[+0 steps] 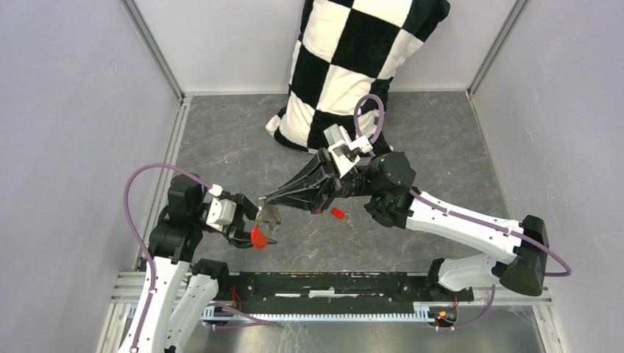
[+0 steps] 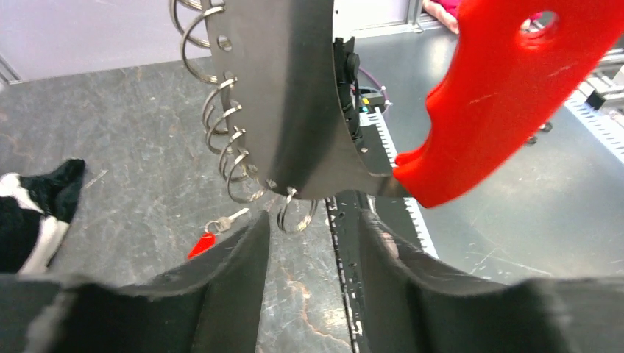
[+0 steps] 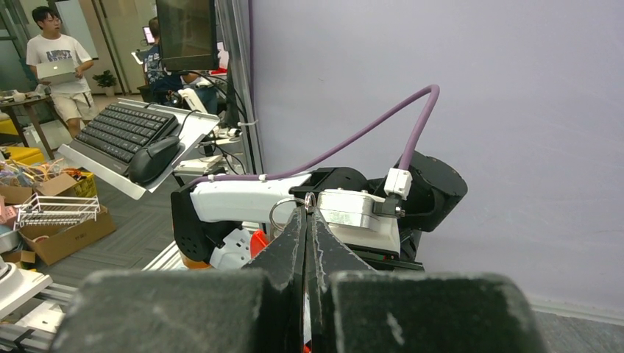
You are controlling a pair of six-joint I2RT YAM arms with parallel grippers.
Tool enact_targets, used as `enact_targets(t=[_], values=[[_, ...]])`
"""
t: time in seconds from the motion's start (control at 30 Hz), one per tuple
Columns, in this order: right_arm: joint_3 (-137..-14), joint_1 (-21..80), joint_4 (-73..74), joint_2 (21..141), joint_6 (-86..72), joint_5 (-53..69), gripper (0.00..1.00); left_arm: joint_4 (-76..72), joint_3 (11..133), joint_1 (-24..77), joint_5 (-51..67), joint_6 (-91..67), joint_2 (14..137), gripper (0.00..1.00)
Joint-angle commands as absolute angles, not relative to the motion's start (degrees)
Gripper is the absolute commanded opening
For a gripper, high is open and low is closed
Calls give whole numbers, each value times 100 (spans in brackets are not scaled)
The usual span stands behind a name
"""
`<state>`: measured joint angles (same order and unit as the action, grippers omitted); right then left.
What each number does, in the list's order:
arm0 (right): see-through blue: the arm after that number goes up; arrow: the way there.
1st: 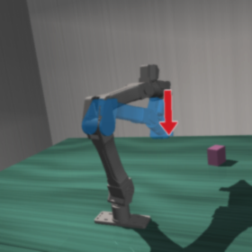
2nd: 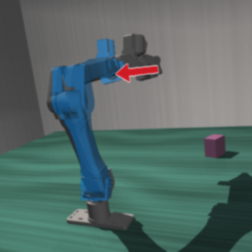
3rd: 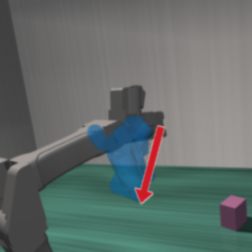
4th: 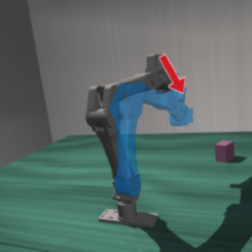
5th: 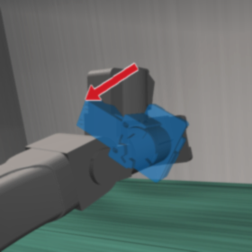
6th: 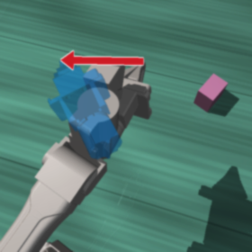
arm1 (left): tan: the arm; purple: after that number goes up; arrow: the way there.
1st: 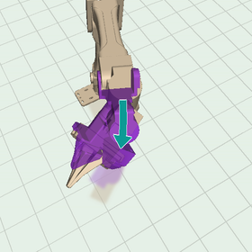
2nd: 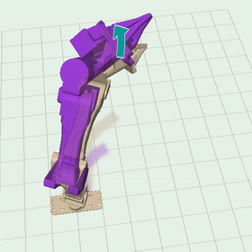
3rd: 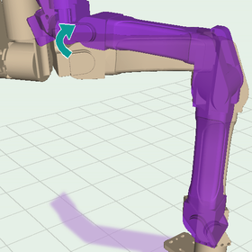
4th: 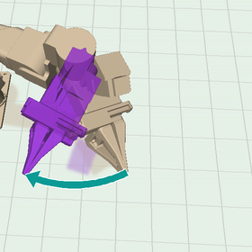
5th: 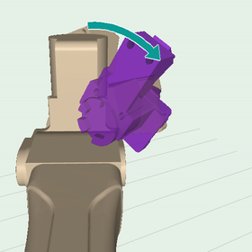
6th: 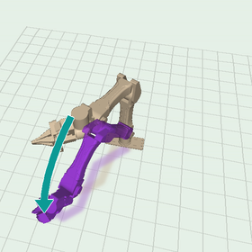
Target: Put the keys on the keyring
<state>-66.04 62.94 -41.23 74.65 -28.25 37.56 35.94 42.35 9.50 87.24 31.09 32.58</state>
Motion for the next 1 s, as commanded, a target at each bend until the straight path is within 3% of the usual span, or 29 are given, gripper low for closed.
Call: enact_targets(t=[0.0,0.07,0.17,0.4,0.8,0.97], values=[[-6597,6277,-4588,7416,-2897,3762,0,3727,4418,958,8956,3467,3248,44],[-6584,6282,-4613,7428,-2908,3750,0,3735,4429,958,8938,3488,3241,29],[-6533,6283,-4705,7448,-2989,3749,0,3728,4432,958,8896,3498,3235,26],[-6432,6271,-4971,7460,-3196,3739,0,3738,4372,958,8954,3443,3210,50],[-6193,6271,-6195,7739,-4117,3648,0,4074,4474,949,8976,3824,3248,50],[-6103,6260,-6838,7937,-4601,3577,0,4986,4718,949,9073,4658,3454,52]])
